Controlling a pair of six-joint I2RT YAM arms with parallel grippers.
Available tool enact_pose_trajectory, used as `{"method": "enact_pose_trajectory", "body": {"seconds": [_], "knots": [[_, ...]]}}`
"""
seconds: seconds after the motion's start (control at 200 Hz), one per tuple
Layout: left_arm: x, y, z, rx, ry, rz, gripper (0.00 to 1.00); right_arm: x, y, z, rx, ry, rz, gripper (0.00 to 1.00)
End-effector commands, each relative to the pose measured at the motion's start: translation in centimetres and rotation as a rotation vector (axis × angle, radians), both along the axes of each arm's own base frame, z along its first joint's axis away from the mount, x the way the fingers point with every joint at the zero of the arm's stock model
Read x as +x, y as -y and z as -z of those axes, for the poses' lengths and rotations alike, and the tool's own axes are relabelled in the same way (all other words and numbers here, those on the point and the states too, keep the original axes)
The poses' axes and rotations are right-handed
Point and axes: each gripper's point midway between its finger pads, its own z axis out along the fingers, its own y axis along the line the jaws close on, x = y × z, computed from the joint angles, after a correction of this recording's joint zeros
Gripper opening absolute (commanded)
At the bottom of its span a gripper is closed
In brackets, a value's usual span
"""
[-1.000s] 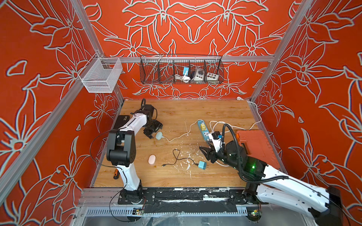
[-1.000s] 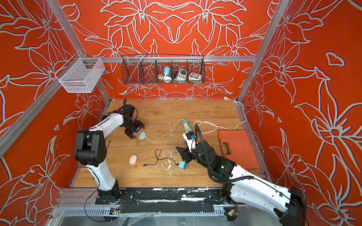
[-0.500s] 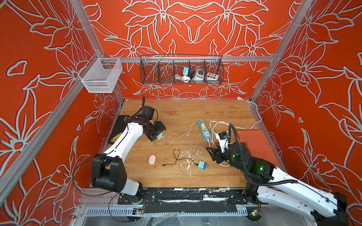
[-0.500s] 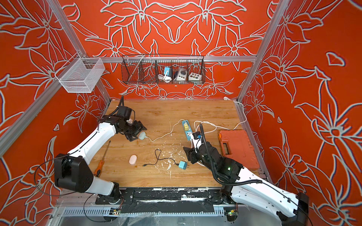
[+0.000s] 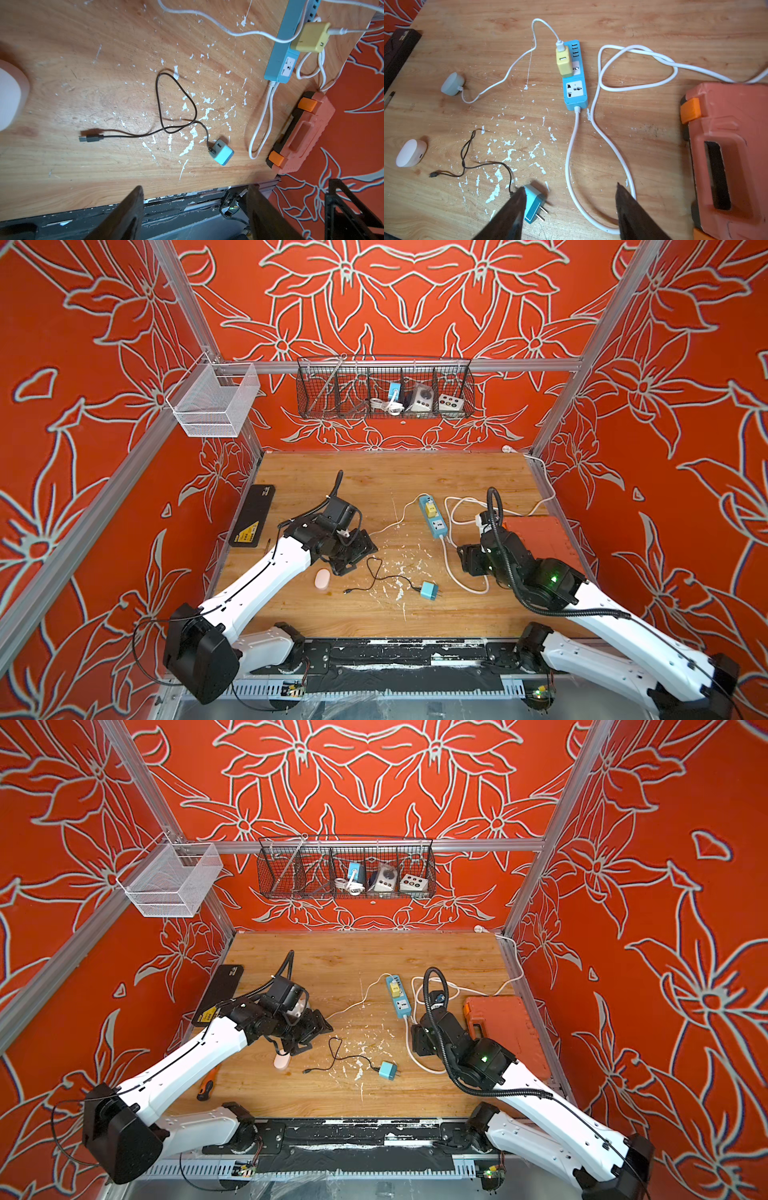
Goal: Charge the bluetooth headset
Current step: Pick up the plug from the center of the board.
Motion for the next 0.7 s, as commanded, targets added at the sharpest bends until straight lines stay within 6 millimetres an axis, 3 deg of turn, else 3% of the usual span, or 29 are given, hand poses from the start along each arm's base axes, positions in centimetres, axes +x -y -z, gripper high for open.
{"method": "enact_pose_trajectory", "body": {"seconds": [0.0, 0.28, 0.696], "knots": [[0.2, 2.1, -1.0, -0.041, 0.023, -0.045, 0.76, -0.3, 1.4, -0.7, 0.014, -0.025, 0.062, 0.72], [-1.5, 8.0, 1.5, -0.020, -0.062, 0.075, 0.75, -0.1, 2.4, 0.5, 0.060, -0.094, 0.100, 0.72], [-3.2, 13.2, 4.7, 0.051, -0.125, 0.221, 0.71, 0.2, 3.0, 1.5, 0.080, -0.134, 0.113, 0.72]]}}
